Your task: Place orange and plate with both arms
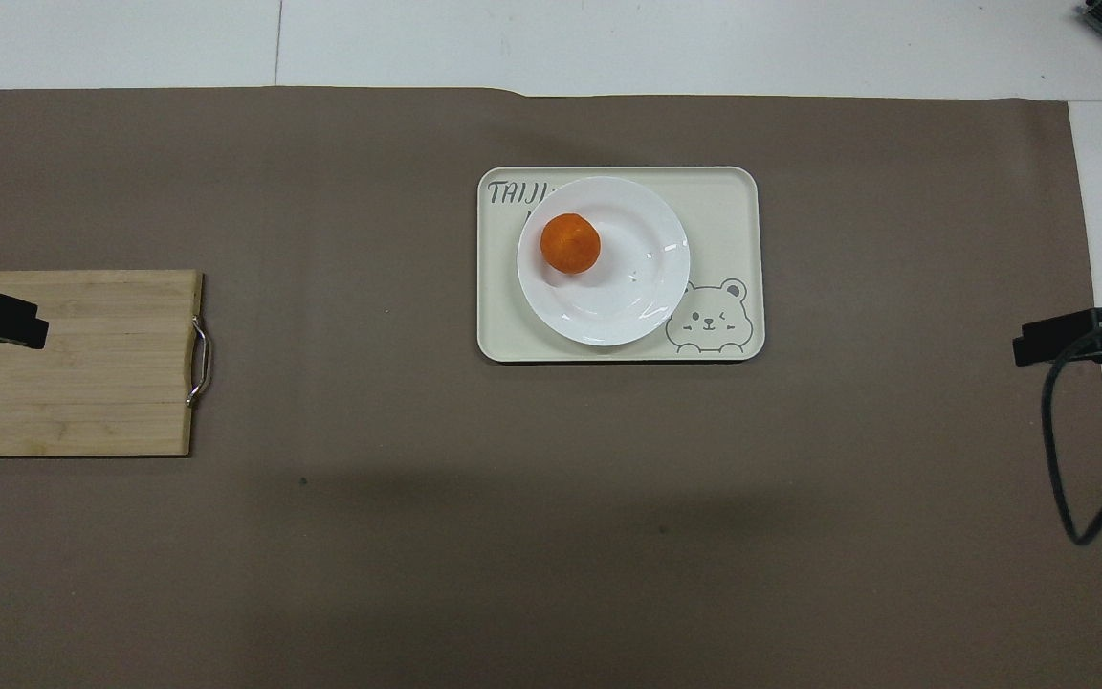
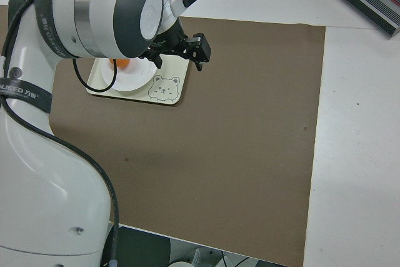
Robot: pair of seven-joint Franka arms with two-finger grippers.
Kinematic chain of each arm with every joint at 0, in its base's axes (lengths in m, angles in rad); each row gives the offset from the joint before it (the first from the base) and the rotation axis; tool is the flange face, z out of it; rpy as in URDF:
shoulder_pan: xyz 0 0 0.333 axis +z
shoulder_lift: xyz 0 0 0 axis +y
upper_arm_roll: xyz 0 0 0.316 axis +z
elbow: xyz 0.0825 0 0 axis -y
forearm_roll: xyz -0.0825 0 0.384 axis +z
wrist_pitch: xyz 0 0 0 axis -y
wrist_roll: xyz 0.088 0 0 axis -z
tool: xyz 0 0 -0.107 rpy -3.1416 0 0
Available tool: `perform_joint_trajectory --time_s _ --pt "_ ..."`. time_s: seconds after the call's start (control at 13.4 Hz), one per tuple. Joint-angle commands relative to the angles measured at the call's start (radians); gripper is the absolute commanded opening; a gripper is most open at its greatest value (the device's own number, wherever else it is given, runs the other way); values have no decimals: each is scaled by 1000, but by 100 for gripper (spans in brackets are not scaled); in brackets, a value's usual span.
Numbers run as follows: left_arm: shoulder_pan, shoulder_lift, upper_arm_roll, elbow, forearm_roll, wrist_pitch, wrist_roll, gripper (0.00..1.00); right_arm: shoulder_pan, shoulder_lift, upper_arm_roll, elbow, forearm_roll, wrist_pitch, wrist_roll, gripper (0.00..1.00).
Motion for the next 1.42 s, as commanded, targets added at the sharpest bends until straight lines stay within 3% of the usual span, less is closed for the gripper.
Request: perform_joint_trajectory --time_s 0.0,0.3,1.34 --pt "12 -30 -11 -37 15 18 -10 100 -10 3 3 8 2 -10 -15 100" --pt "12 -30 -11 -37 15 16 -10 100 -6 3 5 11 71 -9 -18 100" --pt "12 -30 -11 -37 15 16 -10 100 -16 3 -4 11 73 -9 -18 100"
